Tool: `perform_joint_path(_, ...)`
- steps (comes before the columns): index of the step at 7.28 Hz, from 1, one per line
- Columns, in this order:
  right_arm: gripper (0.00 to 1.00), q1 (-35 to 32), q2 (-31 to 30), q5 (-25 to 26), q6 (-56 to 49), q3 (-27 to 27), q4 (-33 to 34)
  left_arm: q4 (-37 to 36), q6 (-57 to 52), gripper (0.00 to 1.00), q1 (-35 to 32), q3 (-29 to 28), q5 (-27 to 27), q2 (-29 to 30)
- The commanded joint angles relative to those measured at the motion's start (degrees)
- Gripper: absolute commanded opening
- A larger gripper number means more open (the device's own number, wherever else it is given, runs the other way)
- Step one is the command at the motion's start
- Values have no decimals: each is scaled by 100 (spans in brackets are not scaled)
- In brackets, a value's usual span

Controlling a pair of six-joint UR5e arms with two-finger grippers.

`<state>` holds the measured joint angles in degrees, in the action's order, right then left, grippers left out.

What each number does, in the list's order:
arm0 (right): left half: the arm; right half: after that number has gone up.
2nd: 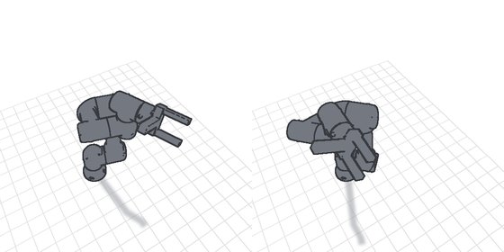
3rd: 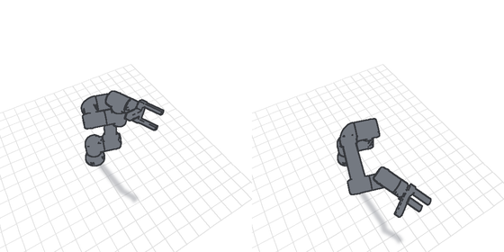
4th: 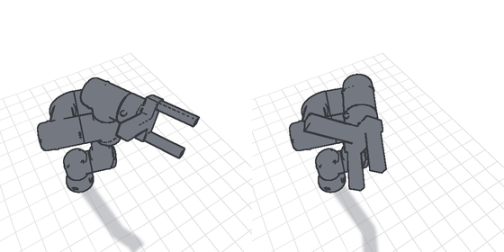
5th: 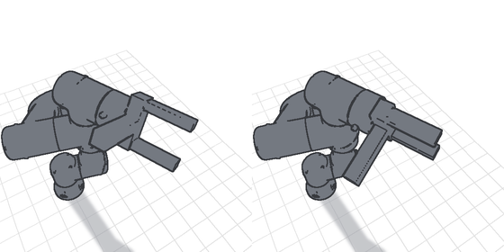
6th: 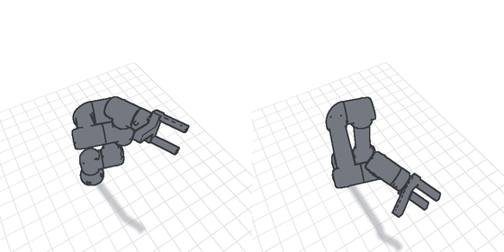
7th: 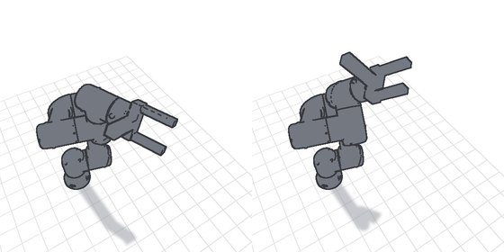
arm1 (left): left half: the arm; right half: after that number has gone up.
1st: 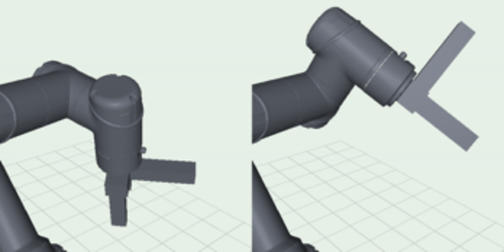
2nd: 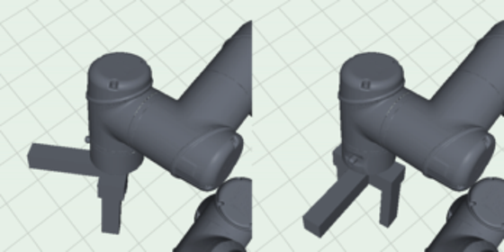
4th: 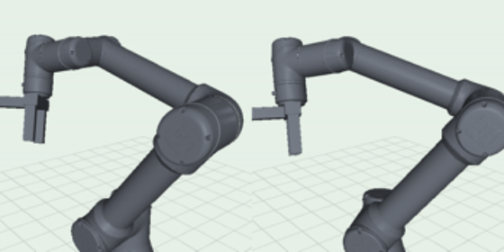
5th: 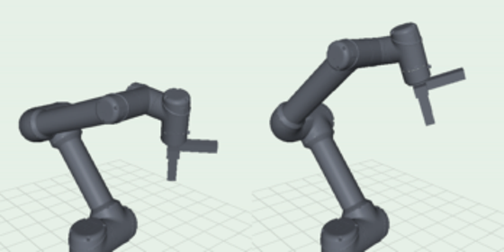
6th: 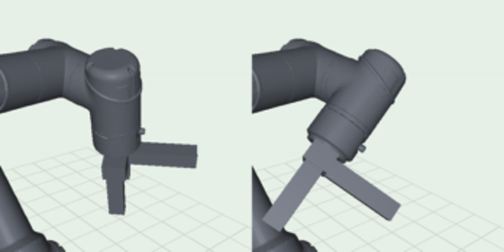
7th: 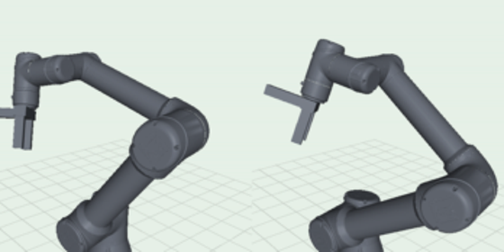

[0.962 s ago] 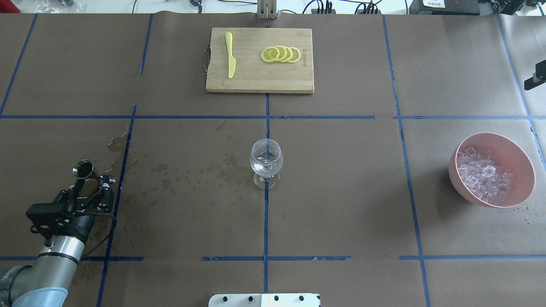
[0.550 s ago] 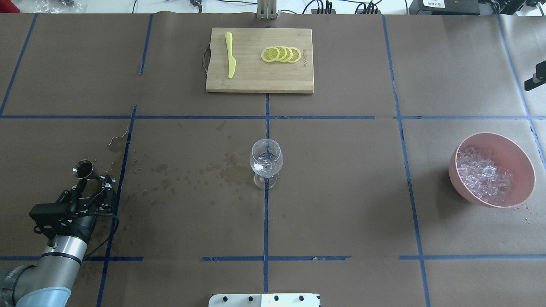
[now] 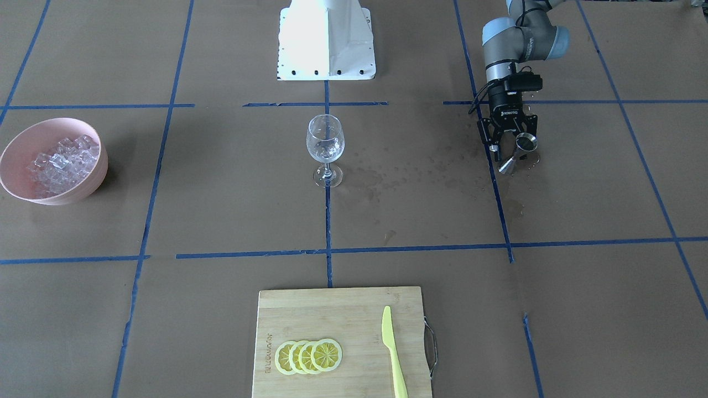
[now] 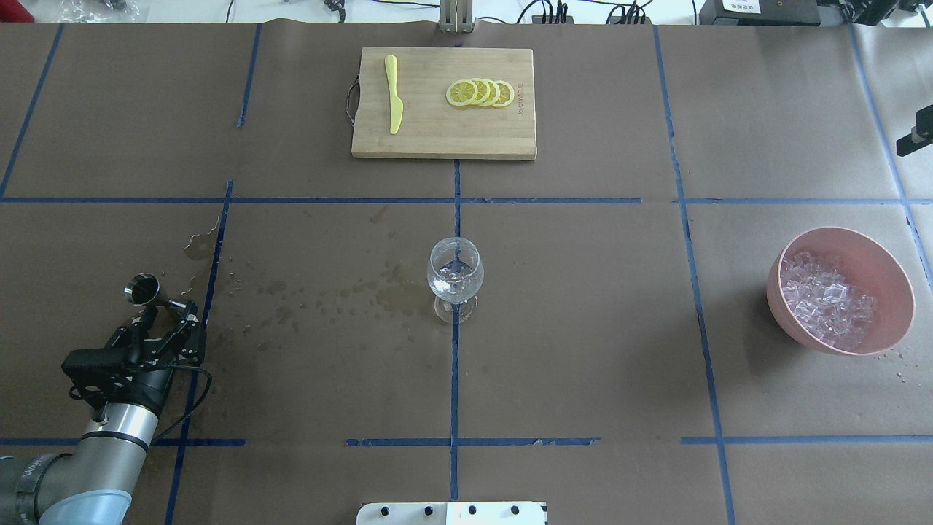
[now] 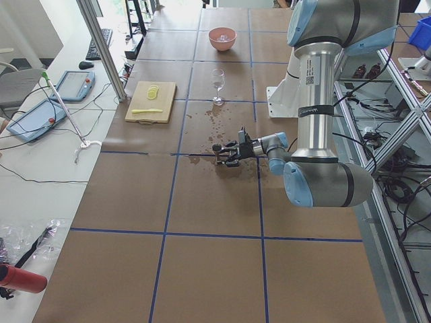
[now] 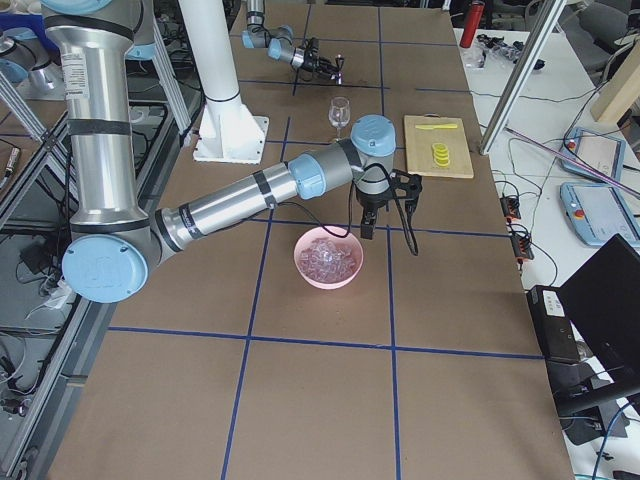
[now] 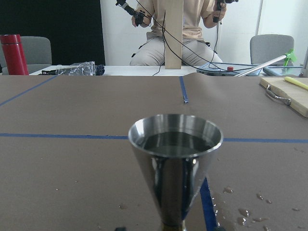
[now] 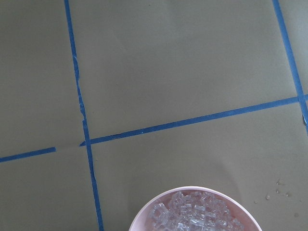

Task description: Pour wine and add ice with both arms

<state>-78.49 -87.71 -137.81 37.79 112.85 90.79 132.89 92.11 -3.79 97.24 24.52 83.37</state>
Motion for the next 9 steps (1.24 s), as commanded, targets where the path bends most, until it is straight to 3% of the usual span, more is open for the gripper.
perform_joint_path(1,100,0,0,0,0,0,0,0,0,64,-16,-3,-70,4)
perform_joint_path(7,100,0,-9,-9,-9,0,0,9,0,63,-34,-12,-369,-13)
perform_joint_path(9,100,0,-18,-9,-9,0,0,9,0,52,-34,-12,-378,-13)
